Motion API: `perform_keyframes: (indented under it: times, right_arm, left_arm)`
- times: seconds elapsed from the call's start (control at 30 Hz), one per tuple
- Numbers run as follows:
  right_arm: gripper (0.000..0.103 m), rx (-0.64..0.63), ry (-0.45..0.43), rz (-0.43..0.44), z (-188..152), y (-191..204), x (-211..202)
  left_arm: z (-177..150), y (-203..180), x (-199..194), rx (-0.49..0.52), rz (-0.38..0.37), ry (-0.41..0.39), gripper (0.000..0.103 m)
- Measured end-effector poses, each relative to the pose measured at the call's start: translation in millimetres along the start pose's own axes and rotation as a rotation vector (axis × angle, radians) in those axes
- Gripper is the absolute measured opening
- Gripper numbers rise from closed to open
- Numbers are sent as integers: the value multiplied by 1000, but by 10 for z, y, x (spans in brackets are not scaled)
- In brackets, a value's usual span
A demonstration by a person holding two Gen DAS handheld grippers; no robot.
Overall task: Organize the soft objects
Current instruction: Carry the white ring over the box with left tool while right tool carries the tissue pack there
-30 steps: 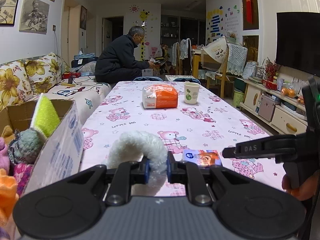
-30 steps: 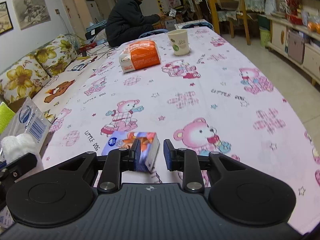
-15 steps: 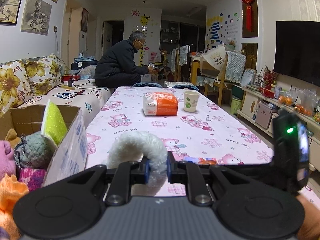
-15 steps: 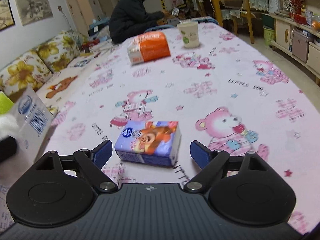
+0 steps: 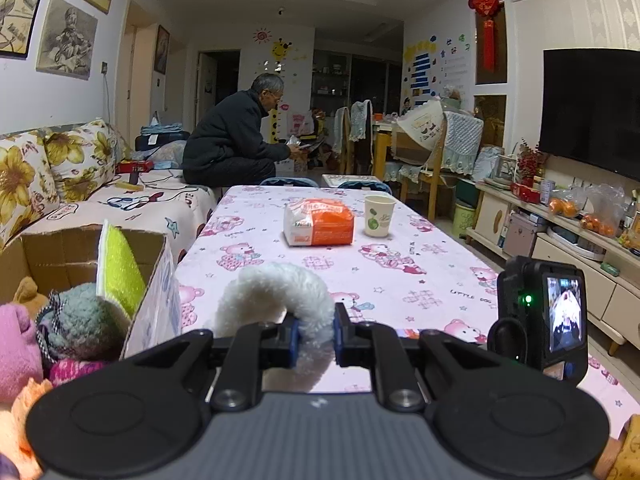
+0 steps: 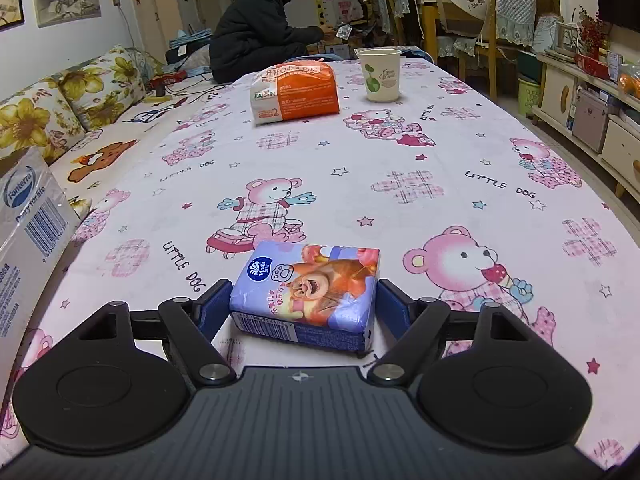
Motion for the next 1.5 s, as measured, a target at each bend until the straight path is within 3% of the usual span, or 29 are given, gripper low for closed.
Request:
perform_keyframes:
  times: [0.43, 0.83, 1.2, 1.5]
  right_arm:
    - [96, 31, -50, 49, 150, 91, -380]
    - [96, -28, -147, 176, 409, 564, -872]
    - [96, -143, -207, 361, 555, 1295, -1290]
    - [96, -269, -206, 533, 479, 1908, -1513]
  left_arm:
    - [180, 39, -202, 30, -3, -90, 14]
    - [391, 312, -405, -21, 45, -185, 14]
    - [520, 765, -575, -91, 160, -245, 14]
    - [480, 1416, -686, -178, 333, -249, 14]
Point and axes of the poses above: each gripper's, at about its wrist camera, not at the fingertips, and x roughly the way its jaws point, y to its left, z to its top, the point moved 8 cm from there along x, roughly the way its jaws point, and after that the axes turned 5 degrees about -y, right-handed, at the moved point
